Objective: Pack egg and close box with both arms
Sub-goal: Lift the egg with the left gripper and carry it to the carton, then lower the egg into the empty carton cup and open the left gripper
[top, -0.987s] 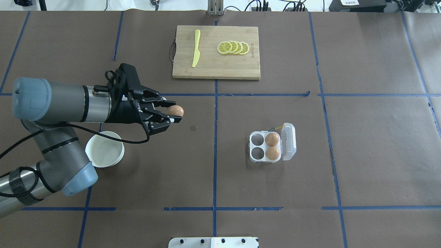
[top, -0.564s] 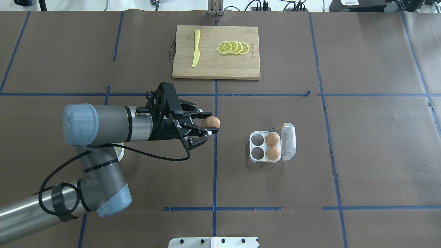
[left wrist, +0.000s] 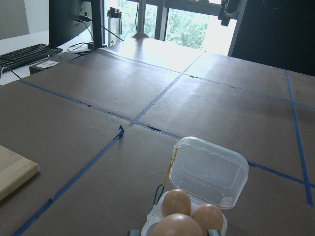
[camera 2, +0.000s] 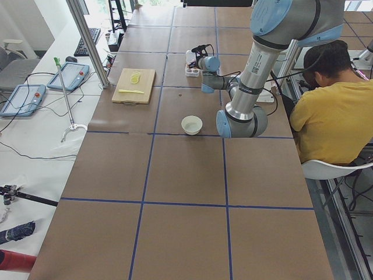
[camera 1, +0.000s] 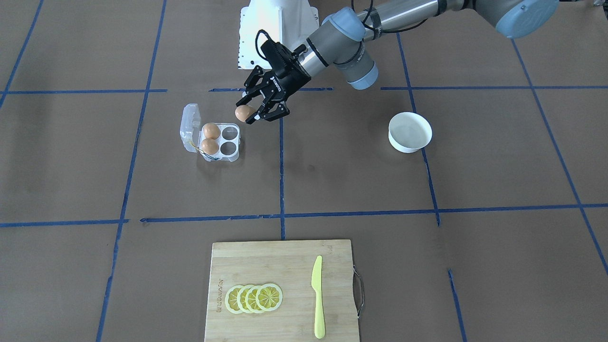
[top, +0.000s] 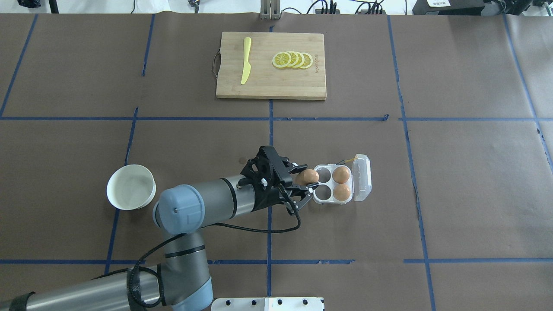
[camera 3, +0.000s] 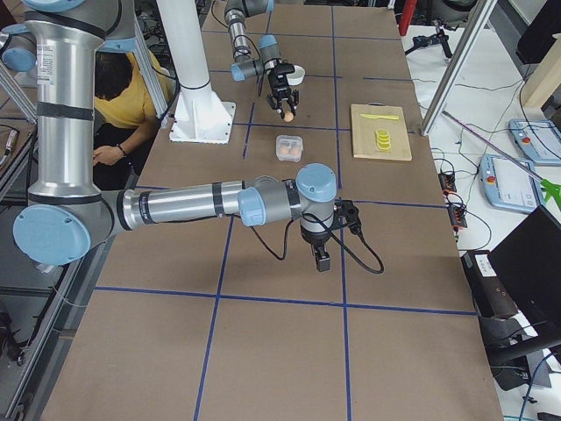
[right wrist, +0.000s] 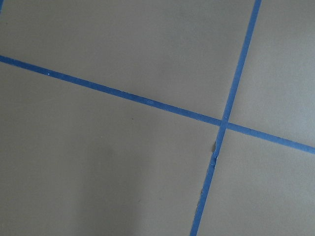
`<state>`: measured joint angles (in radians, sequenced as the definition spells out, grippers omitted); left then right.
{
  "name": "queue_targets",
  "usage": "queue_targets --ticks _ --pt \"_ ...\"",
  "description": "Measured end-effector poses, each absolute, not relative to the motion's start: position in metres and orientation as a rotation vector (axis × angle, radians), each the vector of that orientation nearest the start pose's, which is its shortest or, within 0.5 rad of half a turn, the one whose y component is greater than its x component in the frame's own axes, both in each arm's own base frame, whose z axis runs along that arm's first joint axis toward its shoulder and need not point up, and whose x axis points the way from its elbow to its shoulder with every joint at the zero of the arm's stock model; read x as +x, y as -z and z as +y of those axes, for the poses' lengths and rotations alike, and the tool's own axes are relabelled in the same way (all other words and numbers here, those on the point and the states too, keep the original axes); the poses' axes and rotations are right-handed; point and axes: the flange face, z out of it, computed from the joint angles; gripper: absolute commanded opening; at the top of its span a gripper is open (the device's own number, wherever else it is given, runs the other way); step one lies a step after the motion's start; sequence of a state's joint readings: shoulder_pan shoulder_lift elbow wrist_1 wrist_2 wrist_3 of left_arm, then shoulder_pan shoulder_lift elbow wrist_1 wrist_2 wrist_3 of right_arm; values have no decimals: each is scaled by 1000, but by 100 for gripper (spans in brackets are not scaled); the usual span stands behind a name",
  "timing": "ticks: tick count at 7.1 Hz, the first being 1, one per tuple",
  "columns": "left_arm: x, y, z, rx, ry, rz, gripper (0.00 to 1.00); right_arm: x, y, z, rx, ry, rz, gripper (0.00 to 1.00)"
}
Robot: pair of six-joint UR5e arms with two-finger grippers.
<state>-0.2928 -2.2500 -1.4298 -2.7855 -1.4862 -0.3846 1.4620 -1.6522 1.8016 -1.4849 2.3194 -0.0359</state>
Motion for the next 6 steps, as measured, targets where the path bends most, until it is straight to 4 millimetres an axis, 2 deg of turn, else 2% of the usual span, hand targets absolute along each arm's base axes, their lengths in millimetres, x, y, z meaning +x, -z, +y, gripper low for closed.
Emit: queue_targets --ticks 2,5,6 --pt "643 -165 -323 1245 -563 1263 5 14 -577 -472 195 224 -754 100" --pt "667 -159 -328 1232 -553 1240 7 14 -577 -472 195 225 -754 100" --pt "673 -156 -331 1223 -518 1234 13 14 -577 -472 195 225 -754 100"
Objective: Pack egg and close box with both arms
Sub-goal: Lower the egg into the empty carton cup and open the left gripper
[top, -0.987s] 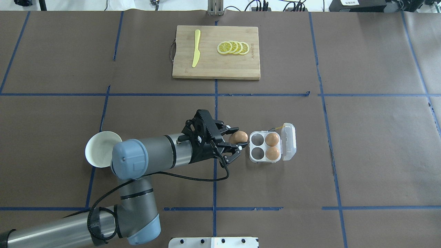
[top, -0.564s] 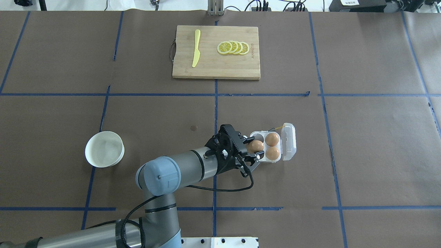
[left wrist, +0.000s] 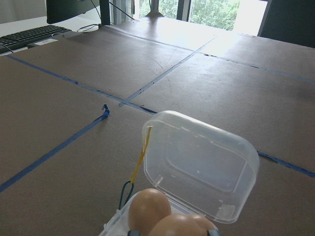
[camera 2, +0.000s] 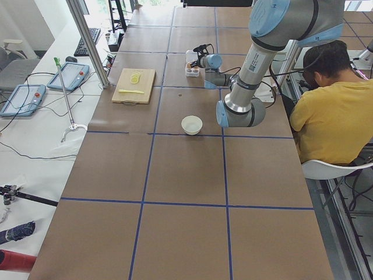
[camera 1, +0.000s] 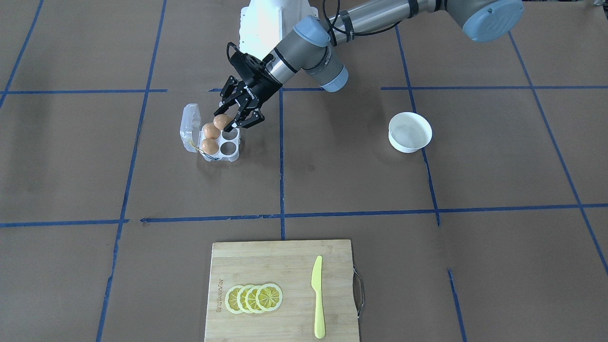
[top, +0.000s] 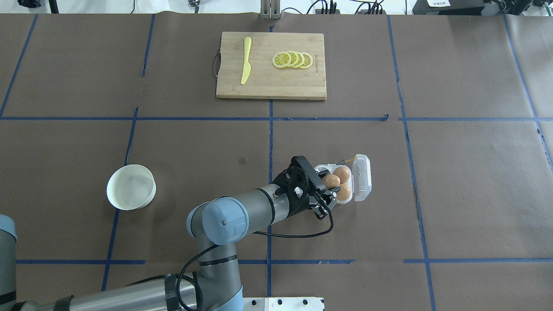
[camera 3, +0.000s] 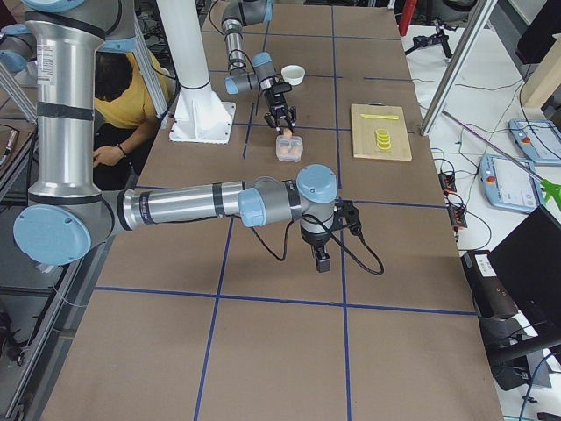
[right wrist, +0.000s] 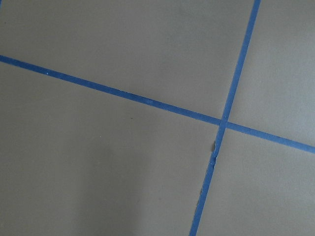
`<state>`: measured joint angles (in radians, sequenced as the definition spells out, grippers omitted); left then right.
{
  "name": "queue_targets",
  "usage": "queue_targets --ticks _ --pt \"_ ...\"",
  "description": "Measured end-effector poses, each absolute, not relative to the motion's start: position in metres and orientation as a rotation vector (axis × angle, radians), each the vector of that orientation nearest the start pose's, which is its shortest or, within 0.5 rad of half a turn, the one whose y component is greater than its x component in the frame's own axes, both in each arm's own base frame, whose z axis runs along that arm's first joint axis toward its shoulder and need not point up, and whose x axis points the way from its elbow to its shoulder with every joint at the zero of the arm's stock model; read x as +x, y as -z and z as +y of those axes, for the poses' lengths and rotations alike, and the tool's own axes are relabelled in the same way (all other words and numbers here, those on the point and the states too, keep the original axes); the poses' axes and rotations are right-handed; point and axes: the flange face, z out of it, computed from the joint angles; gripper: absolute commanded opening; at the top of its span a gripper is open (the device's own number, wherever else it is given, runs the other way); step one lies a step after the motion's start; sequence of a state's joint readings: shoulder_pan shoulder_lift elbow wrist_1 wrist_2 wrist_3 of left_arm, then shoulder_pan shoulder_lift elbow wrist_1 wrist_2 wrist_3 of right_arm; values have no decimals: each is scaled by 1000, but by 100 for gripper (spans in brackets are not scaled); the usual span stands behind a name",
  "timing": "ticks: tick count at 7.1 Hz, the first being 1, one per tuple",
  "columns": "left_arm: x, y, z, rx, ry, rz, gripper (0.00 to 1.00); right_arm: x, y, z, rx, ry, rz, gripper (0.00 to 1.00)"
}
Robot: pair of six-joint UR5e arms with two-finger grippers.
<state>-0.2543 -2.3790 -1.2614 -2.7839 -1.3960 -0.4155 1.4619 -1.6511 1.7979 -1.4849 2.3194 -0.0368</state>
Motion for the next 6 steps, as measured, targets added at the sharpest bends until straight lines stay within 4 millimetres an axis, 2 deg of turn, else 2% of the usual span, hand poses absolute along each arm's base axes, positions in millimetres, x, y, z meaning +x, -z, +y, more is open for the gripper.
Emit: queue_targets --ticks 1,2,3,4,5,6 --pt "678 -155 -332 1209 -481 1232 19 14 -577 -472 195 225 -754 100" --pt "680 -156 -332 1202 -465 1232 31 14 -576 -472 196 226 -754 100" --pt "680 -156 -332 1199 -462 1233 48 14 -576 -473 196 226 -754 100" --pt "679 -157 -331 1198 -461 1233 72 14 -576 -473 197 226 -754 100" --pt "679 -158 -330 1198 -459 1234 81 14 -576 -473 197 226 -754 100" --pt "677 -158 -330 1199 -458 1237 100 14 -575 -473 198 226 -754 100"
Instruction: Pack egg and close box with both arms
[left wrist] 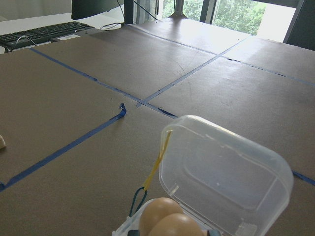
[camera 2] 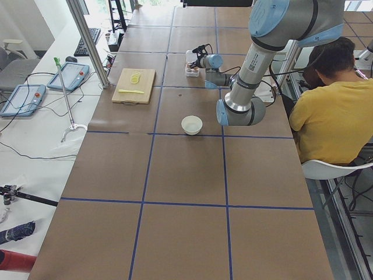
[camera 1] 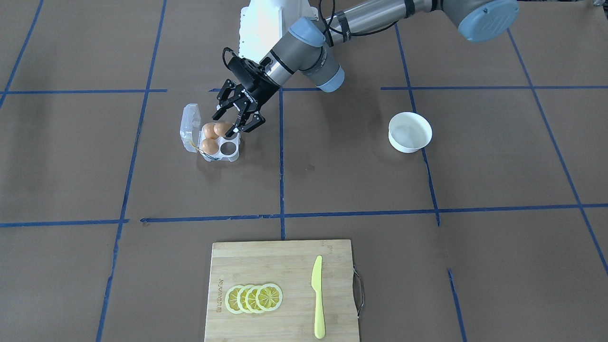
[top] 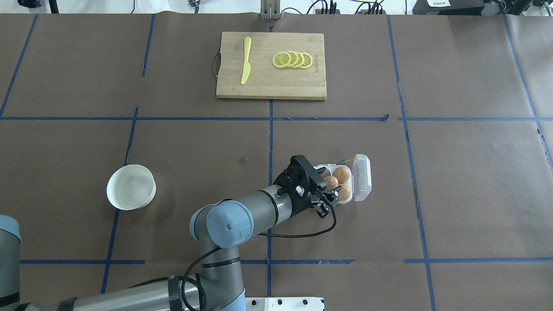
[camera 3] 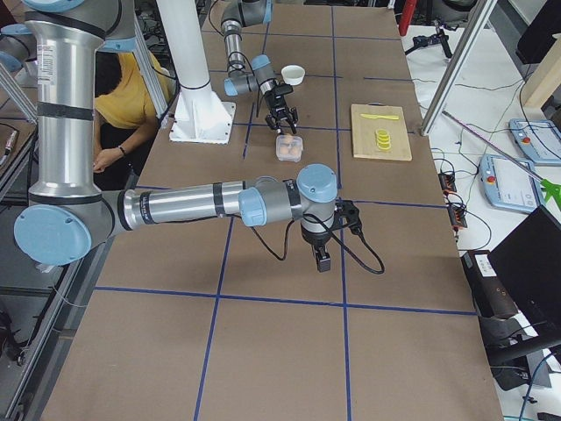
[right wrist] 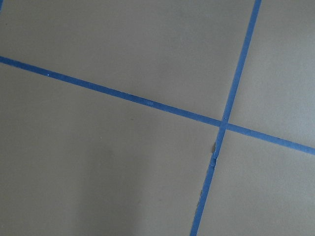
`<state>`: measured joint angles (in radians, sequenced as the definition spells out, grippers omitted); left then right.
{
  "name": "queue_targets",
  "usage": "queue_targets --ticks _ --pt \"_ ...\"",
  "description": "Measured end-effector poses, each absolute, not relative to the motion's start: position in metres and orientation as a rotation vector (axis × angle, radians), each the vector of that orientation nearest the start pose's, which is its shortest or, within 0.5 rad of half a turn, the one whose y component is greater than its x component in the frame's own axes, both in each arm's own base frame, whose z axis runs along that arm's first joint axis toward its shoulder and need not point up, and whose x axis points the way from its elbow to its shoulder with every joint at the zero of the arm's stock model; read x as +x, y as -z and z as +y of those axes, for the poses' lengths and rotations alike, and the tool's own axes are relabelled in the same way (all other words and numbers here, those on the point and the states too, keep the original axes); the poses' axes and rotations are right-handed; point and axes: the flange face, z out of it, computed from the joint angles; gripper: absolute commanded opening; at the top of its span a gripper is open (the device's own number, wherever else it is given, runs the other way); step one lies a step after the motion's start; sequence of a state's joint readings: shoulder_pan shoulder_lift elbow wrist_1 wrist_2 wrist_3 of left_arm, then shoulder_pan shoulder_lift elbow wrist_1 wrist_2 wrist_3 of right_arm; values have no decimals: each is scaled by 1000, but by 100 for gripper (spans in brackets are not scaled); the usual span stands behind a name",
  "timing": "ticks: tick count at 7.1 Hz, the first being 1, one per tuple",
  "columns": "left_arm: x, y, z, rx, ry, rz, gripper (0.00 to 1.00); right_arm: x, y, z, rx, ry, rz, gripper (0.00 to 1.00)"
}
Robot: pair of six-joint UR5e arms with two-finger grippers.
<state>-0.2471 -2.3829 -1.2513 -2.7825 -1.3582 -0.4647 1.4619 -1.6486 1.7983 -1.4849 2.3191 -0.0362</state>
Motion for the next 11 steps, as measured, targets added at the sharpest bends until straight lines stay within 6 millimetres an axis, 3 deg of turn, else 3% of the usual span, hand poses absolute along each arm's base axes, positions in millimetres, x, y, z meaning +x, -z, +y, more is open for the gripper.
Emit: queue_targets --ticks 4,6,8,9,11 --pt "662 -153 -336 1202 -454 1262 100 14 -575 -474 199 226 -754 100" --pt "634 -155 -370 1131 -547 1257 100 14 -573 -475 202 227 -753 100" --pt "578 -161 -405 946 -638 1136 99 14 -573 -475 199 218 -751 100" --pt "539 -168 -424 845 -639 1035 98 14 -573 -474 188 191 -753 100" --pt "431 -181 -479 723 -587 816 100 14 -574 -474 164 137 -759 100"
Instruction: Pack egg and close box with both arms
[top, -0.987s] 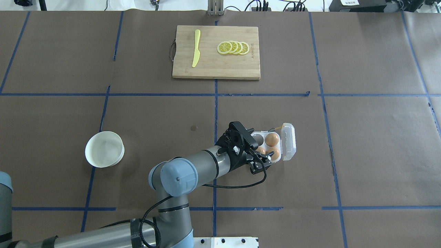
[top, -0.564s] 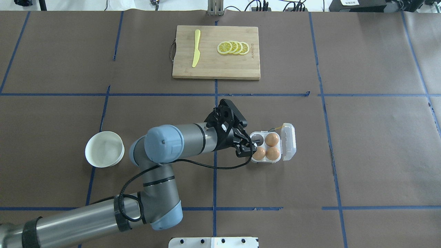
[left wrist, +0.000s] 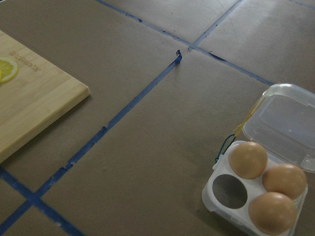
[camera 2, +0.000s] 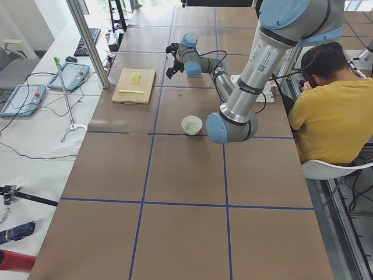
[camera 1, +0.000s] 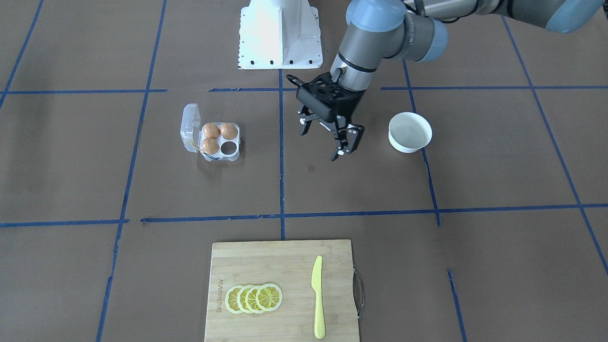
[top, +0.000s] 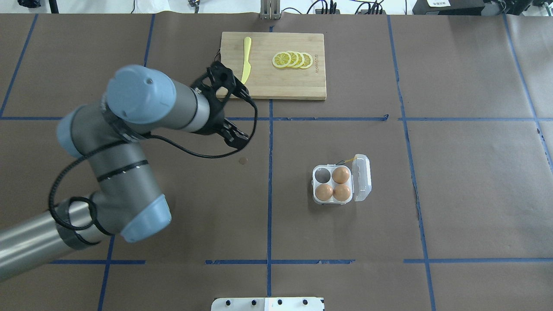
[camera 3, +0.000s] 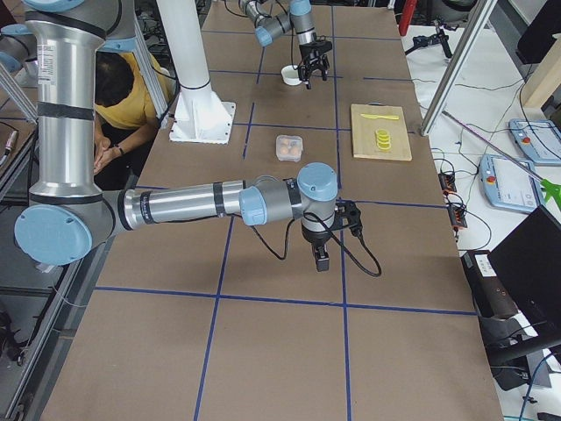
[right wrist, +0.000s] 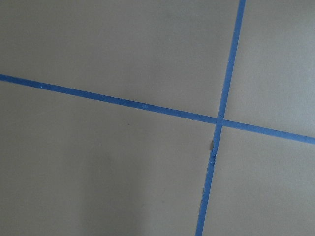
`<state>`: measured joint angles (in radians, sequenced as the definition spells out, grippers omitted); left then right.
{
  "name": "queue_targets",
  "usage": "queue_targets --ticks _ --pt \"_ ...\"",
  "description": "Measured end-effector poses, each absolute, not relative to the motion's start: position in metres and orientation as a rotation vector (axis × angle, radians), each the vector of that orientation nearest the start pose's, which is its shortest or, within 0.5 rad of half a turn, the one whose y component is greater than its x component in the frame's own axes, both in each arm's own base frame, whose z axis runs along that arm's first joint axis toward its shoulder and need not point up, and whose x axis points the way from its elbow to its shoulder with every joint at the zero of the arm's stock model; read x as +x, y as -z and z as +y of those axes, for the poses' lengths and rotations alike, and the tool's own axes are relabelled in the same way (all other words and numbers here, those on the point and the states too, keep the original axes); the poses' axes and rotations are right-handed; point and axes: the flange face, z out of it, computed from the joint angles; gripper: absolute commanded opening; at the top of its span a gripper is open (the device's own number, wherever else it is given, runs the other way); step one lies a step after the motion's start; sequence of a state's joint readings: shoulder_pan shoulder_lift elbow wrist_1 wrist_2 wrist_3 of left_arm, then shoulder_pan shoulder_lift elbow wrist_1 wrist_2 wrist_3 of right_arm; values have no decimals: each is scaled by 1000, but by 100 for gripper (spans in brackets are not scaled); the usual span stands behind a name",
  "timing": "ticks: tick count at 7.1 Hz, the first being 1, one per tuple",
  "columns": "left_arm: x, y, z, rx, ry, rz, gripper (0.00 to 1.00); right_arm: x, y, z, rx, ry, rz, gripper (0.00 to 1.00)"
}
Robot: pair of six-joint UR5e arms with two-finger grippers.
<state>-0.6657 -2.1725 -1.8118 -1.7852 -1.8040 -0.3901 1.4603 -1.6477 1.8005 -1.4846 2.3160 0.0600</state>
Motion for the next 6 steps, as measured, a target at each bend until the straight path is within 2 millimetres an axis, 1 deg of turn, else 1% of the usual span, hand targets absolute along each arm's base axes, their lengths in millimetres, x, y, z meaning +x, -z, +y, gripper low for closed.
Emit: queue_targets --ticks 1,2,3,4,5,6 --pt "367 -200 -511 683 -552 746 100 13 -575 -473 157 127 -760 100" --pt "307 -246 -537 608 -516 710 100 12 -575 -473 148 110 -765 100" --pt "257 -300 -556 524 -482 685 100 11 -573 -473 140 90 -769 100" --pt "212 -359 -572 427 -421 665 100 9 -572 -472 136 81 -772 100" --pt "168 -415 -583 333 -343 652 100 7 -572 -472 133 81 -773 100" --pt "128 -463 -585 263 -274 635 100 4 -571 -472 131 86 -774 100"
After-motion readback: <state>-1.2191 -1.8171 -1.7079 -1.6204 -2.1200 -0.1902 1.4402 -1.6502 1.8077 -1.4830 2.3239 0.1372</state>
